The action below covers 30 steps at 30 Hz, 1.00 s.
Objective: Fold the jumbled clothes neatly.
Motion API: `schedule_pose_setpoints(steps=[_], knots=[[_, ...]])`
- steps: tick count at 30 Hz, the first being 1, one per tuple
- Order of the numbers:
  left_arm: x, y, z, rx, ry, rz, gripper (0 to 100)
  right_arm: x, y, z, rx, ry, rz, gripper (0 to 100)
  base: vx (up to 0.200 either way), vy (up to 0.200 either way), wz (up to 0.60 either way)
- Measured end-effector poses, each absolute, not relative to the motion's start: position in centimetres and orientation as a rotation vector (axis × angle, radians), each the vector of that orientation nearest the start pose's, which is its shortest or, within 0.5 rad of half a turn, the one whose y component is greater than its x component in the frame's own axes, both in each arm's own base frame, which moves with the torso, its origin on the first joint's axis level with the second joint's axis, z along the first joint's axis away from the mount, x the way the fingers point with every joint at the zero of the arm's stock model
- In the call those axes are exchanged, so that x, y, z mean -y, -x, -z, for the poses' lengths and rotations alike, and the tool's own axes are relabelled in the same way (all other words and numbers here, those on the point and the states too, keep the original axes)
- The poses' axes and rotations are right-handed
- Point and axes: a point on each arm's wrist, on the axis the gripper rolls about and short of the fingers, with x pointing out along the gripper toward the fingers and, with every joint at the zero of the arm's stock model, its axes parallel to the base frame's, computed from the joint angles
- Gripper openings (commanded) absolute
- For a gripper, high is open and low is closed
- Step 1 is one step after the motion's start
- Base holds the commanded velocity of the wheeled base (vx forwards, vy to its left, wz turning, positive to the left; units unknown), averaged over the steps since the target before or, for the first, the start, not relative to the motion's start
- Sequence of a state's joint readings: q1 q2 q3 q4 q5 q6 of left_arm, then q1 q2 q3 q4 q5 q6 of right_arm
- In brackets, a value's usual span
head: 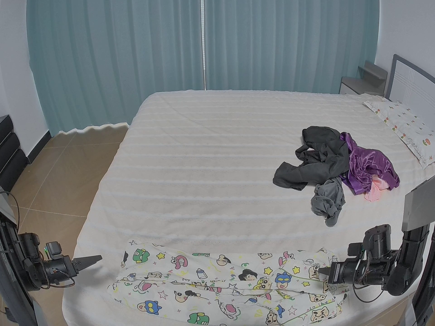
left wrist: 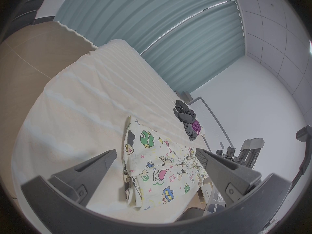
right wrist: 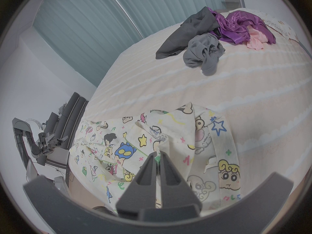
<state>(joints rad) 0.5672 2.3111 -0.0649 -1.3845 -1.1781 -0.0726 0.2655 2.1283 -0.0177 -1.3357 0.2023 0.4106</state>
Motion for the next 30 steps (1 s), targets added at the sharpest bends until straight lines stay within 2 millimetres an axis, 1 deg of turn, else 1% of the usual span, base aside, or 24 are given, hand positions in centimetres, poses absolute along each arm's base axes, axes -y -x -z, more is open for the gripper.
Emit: schedule_pose_setpoints(steps=[6, 11, 13, 17, 22, 24, 25, 30], knots=[[-9.6, -18.8, 2.9, -0.582, 0.731, 0.554, 100, -6.3, -19.8, -0.9, -0.791, -0.369, -0.312, 0, 0.0, 0.0, 0.0], [-9.6, -18.8, 3.0, -0.583, 0.732, 0.553, 100, -6.5, -20.2, -2.2, -0.672, -0.381, -0.349, 0, 0.0, 0.0, 0.0], [-9.6, -18.8, 3.0, -0.583, 0.732, 0.553, 100, -6.5, -20.5, -2.5, -0.638, -0.386, -0.353, 0, 0.0, 0.0, 0.0], [-9.6, -18.7, 3.0, -0.583, 0.733, 0.553, 100, -6.2, -20.9, -2.0, -0.626, -0.392, -0.335, 0, 0.0, 0.0, 0.0], [-9.5, -18.7, 3.0, -0.582, 0.725, 0.555, 100, -5.8, -21.4, -0.1, -0.694, -0.392, -0.295, 0, 0.0, 0.0, 0.0], [-9.5, -18.7, 3.1, -0.578, 0.707, 0.561, 100, -5.8, -21.8, 0.7, -0.71, -0.393, -0.279, 0, 0.0, 0.0, 0.0], [-9.5, -18.7, 3.2, -0.576, 0.697, 0.564, 100, -5.7, -22.0, 1.0, -0.717, -0.393, -0.27, 100, 0.0, 0.0, 0.0], [-9.4, -18.5, 3.6, -0.566, 0.634, 0.582, 100, -5.6, -22.9, 2.2, -0.726, -0.389, -0.223, 100, 0.0, 0.0, 0.0]])
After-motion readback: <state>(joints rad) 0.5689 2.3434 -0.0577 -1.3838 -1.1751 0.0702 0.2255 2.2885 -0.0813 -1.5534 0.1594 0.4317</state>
